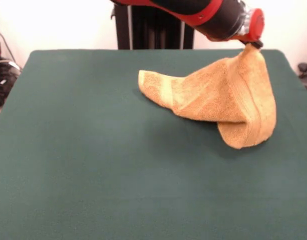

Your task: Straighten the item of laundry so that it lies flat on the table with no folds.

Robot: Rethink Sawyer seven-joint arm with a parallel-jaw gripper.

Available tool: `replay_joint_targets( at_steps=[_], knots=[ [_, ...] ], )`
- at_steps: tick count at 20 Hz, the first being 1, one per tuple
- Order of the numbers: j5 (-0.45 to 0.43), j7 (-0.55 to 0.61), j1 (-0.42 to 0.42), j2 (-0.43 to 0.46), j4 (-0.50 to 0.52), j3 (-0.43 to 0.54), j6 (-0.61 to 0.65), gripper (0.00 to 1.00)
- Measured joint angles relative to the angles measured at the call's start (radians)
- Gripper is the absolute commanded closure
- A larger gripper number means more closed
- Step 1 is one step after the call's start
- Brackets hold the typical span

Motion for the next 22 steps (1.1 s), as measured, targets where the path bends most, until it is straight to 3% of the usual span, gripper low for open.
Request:
replay_joint_targets(
  at_steps=[11, 22],
  knots=[
    [-0.270, 0.000, 0.024, -0.017, -0.028, -0.010, -0.180, 1.00],
    [-0.302, 0.000, 0.000, -0.024, -0.023, 0.001, -0.217, 1.00]
  ],
)
